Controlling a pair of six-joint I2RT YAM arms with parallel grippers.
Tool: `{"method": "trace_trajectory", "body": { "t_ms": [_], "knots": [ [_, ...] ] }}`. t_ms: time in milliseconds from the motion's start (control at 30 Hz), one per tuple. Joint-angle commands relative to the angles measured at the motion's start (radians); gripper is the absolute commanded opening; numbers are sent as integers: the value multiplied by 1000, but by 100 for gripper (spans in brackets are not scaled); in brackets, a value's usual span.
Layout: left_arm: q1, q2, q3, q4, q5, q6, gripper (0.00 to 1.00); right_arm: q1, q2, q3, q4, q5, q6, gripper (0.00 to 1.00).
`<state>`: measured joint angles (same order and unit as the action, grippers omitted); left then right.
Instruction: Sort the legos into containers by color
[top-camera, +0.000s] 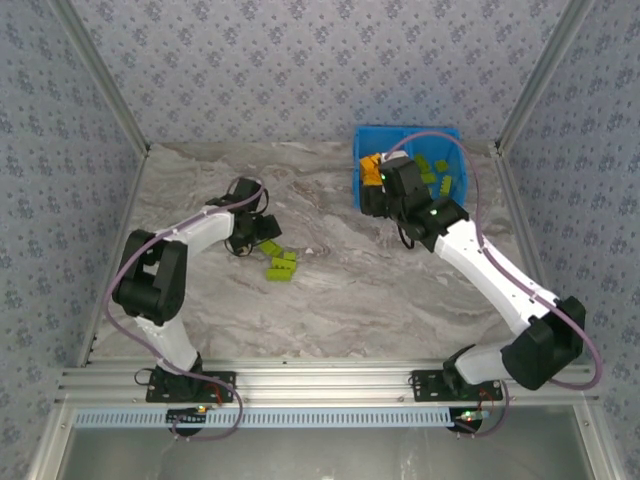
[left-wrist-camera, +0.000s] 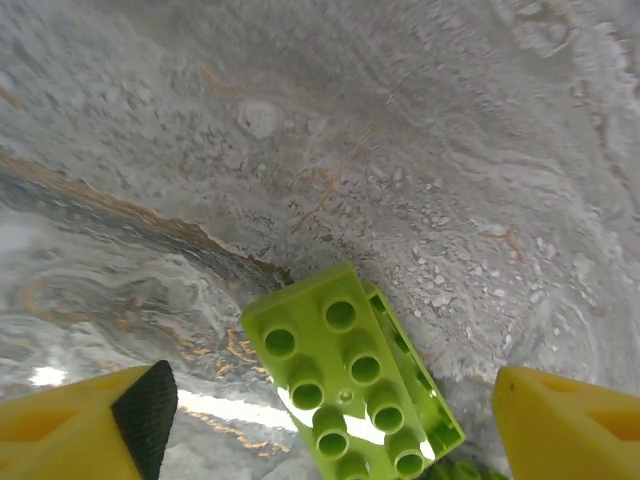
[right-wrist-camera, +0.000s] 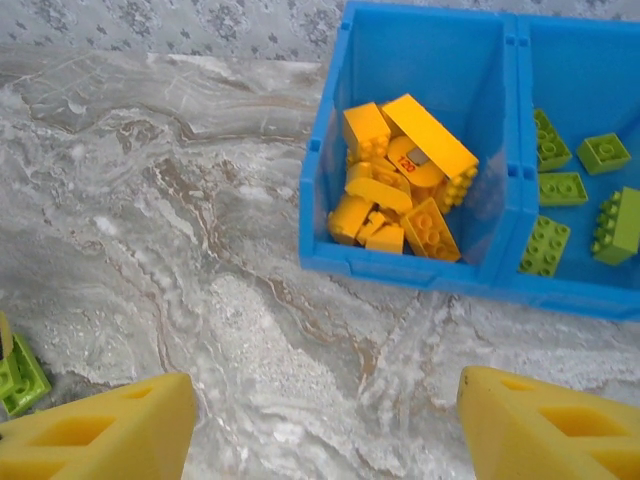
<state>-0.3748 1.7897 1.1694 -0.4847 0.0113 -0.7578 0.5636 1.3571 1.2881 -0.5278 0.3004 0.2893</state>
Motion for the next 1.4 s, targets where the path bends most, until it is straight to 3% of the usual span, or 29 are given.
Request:
{"method": "trace_trajectory", "body": {
  "t_ms": [0, 100, 200, 300, 400, 500, 800, 1067, 1233, 1367],
  "knots": [
    [1, 17, 14, 40, 35, -16, 72, 23, -46, -26, -53, 21, 40, 73],
    [0, 24, 3, 44, 38, -23, 58, 40, -57, -33, -64, 27, 58, 73],
    [0, 22, -4, 41, 38, -26, 52, 54, -59, -33, -66, 20, 71, 73],
    [0, 22, -10, 36, 34, -26, 51, 56, -58, -35, -64, -35, 98, 73],
    [0, 39, -10, 31, 32, -26, 59, 60, -64, -38, -64, -64, 117, 73],
    [1, 66, -3, 40, 56, -23, 60, 71, -75, -42, -69, -61, 126, 73],
    [-2, 49, 13, 27, 69, -31, 34, 83, -104, -63, -85, -89, 169, 73],
    [-17, -148, 71, -29, 110, -72, 24, 73, -127, -132, 40, -263, 245, 74],
    [-42, -226, 113, -2, 212, -147, 22, 73, -124, -219, 253, -491, 268, 75],
    [-80, -275, 137, 67, 288, -237, 21, 85, -111, -284, 442, -650, 301, 87]
  ]
}}
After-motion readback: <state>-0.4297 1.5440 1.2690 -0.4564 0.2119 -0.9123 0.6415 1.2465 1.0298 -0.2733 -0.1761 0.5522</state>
